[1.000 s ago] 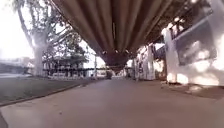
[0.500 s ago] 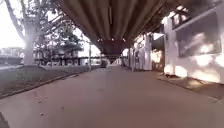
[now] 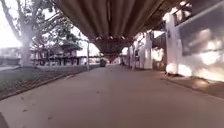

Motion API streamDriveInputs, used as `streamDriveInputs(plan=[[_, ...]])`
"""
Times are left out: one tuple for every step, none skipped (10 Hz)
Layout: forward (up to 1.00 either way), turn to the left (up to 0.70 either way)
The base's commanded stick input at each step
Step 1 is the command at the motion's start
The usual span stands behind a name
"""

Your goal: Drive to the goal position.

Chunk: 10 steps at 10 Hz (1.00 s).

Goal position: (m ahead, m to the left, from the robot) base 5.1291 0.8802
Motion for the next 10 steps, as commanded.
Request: streamDriveInputs(plan=[[0.70,0.00],[0.70,0.00],[0.70,0.00],[0.70,0.00],[0.70,0.00],[0.70,0.00],[0.70,0.00],[0.70,0.00],[0.70,0.00],[0.70,0.00]])
